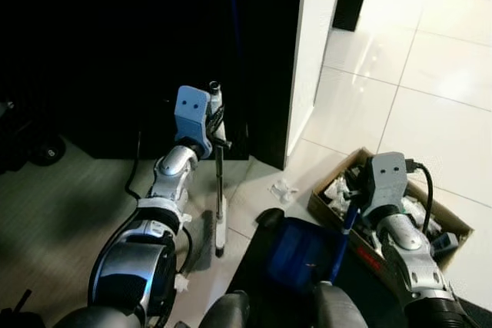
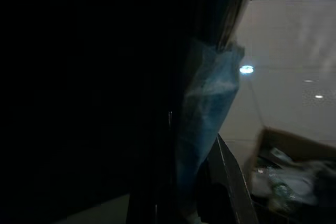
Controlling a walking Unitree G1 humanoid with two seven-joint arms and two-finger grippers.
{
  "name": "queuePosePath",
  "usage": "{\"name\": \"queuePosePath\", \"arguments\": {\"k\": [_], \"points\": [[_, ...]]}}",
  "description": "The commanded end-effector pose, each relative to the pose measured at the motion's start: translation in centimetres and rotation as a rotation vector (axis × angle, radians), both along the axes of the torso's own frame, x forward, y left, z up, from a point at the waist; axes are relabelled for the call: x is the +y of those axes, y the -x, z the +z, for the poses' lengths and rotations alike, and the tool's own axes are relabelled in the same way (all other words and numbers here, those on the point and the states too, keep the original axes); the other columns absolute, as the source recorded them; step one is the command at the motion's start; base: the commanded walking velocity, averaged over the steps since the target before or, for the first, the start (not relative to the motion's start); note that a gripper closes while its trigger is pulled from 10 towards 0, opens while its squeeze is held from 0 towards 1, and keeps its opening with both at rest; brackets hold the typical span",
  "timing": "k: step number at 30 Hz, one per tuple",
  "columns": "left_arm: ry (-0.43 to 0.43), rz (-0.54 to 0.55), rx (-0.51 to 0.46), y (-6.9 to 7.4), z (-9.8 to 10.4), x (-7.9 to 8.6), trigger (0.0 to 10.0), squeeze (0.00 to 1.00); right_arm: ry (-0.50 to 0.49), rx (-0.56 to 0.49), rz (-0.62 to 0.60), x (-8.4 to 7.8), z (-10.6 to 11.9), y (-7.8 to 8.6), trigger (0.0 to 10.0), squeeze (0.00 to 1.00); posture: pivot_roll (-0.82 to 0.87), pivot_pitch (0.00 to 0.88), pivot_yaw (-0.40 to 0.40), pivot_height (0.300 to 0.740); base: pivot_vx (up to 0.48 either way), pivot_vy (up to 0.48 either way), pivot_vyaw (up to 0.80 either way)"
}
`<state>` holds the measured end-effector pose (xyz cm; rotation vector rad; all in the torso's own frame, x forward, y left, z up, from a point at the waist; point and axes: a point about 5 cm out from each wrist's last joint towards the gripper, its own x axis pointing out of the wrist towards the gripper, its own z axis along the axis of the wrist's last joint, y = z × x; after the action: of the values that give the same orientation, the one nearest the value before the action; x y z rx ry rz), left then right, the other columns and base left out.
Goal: Sweep floor
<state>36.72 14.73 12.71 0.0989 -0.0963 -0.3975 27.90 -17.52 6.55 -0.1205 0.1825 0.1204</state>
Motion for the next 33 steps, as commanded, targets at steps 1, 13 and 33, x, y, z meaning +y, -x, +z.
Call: {"name": "queuePosePath", "arguments": {"k": [1,13,33], "points": [[0.015,-0.020,-0.033,-0.3,0.7,-0.6,10.0,0.00,0.002,0.093,-0.007,-0.1,-1.5,0.9,10.0,0.00,-0.21,0.220,0.059,0.740,0.000,0.000,0.00],[0.046,-0.075,-0.091,-0.9,2.1,-1.9,10.0,0.00,0.014,0.078,0.058,-0.7,0.3,0.8,10.0,0.00,-0.29,0.270,0.053,0.740,0.000,0.000,0.00],[-0.089,-0.150,-0.192,-1.5,4.4,-4.4,10.0,0.00,0.032,0.062,0.145,-0.5,2.8,3.2,10.0,0.00,-0.40,0.381,0.027,0.740,0.000,0.000,0.00]]}}
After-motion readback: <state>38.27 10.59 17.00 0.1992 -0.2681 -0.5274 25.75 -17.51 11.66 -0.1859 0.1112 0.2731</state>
